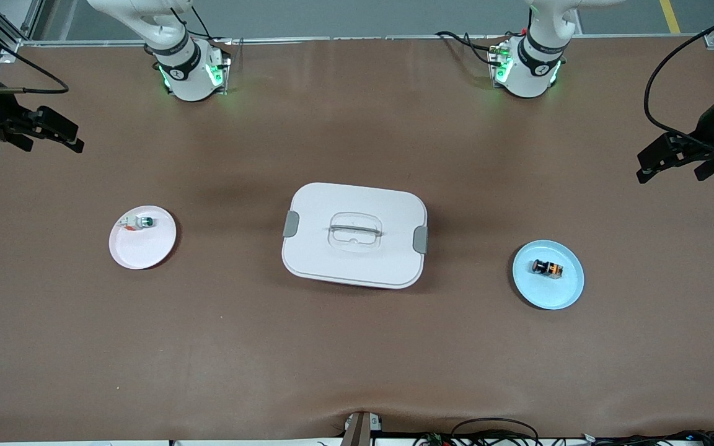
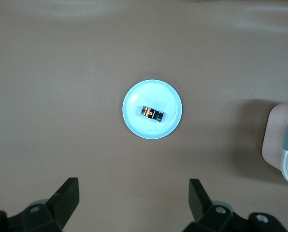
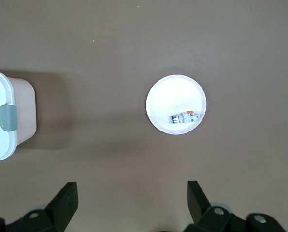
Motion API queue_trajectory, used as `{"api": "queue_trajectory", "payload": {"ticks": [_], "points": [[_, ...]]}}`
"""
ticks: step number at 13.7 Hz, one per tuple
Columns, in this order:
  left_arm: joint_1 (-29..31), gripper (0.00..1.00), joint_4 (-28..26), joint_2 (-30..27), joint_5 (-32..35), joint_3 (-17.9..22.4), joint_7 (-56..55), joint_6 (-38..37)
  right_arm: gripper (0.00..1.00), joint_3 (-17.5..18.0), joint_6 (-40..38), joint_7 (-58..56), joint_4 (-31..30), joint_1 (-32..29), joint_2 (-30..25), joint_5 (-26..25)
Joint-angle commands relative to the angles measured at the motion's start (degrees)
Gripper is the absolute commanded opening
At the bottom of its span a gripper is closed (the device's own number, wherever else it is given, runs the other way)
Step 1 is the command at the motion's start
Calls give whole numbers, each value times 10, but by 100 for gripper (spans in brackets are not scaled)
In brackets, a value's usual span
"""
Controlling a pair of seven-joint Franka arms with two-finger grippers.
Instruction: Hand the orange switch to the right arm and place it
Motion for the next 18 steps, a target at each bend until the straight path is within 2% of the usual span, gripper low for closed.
{"api": "queue_trajectory", "payload": {"ticks": [1, 11, 18], "points": [[-2, 100, 18, 8, -12, 5, 15, -14, 100, 7, 2, -3, -6, -11, -6, -1], [4, 100, 17, 9, -12, 7, 10, -28, 100, 7, 2, -3, -6, -11, -6, -1], [2, 100, 15, 77, -17, 4, 16, -15, 100, 7, 2, -3, -6, -12, -6, -1]]}}
